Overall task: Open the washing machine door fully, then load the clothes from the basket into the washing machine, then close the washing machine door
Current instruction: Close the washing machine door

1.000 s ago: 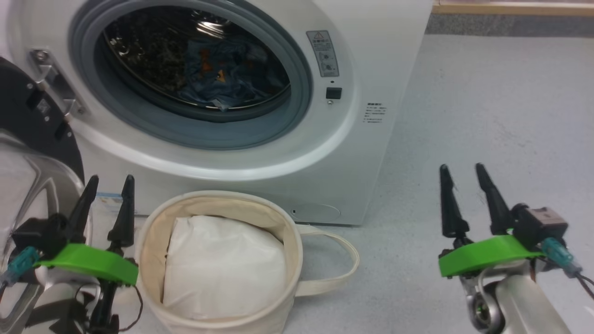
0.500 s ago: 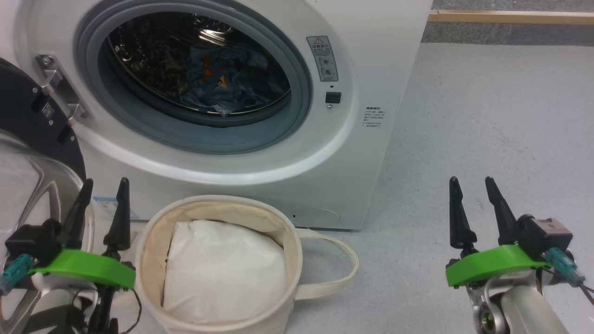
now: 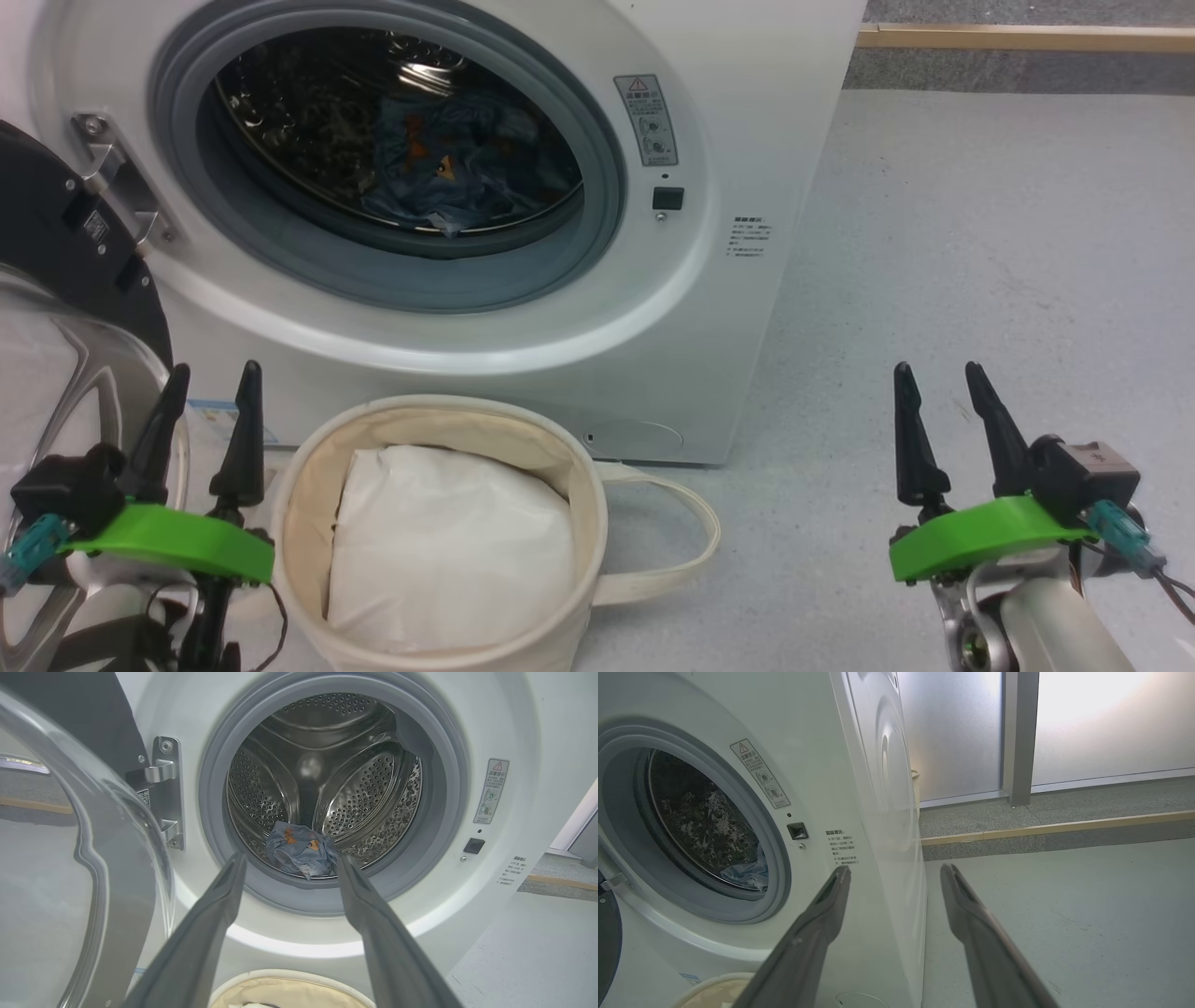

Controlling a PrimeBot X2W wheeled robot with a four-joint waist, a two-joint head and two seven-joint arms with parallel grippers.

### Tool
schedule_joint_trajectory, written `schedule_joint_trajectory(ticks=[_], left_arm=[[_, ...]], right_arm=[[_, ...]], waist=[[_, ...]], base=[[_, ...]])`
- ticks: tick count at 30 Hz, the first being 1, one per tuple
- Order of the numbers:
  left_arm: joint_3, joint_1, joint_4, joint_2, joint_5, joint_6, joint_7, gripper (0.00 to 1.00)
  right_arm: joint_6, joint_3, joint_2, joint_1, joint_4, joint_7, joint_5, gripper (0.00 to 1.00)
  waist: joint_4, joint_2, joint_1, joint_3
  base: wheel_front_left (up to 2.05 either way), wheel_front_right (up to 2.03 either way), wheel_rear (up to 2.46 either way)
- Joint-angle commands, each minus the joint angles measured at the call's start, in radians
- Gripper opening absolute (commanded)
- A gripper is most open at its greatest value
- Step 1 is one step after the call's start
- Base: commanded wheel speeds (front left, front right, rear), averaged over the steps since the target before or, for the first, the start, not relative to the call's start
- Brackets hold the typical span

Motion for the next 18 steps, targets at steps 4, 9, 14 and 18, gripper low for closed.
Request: schedule_joint_trajectory(ticks=[4, 9, 14, 18], left_arm=[[0.041, -0.028, -0.024, 0.025, -0.009, -0.006, -0.006, 1.00], [0.045, -0.026, -0.021, 0.022, -0.008, -0.006, -0.006, 1.00], [0.052, -0.022, -0.015, 0.016, -0.009, -0.006, -0.006, 1.00], [0.053, -0.020, -0.013, 0.013, -0.008, -0.006, -0.006, 1.00]], right_arm=[[0.007, 0.027, -0.011, -0.032, -0.023, -0.012, 0.011, 1.00], [0.007, 0.033, -0.014, -0.034, -0.020, -0.012, 0.015, 1.00], [0.007, 0.037, -0.017, -0.032, -0.017, -0.012, 0.019, 1.00], [0.007, 0.040, -0.018, -0.031, -0.016, -0.012, 0.022, 1.00]], waist=[[0.001, -0.0001, 0.0000, -0.001], [0.001, -0.0001, 0.0000, -0.007], [0.003, -0.0001, 0.0000, -0.014], [0.005, -0.0001, 0.0000, -0.017]], base=[[0.00, 0.00, 0.00], [-0.16, 0.09, 0.07], [-1.03, 0.44, 0.59], [-1.62, 1.00, 0.63]])
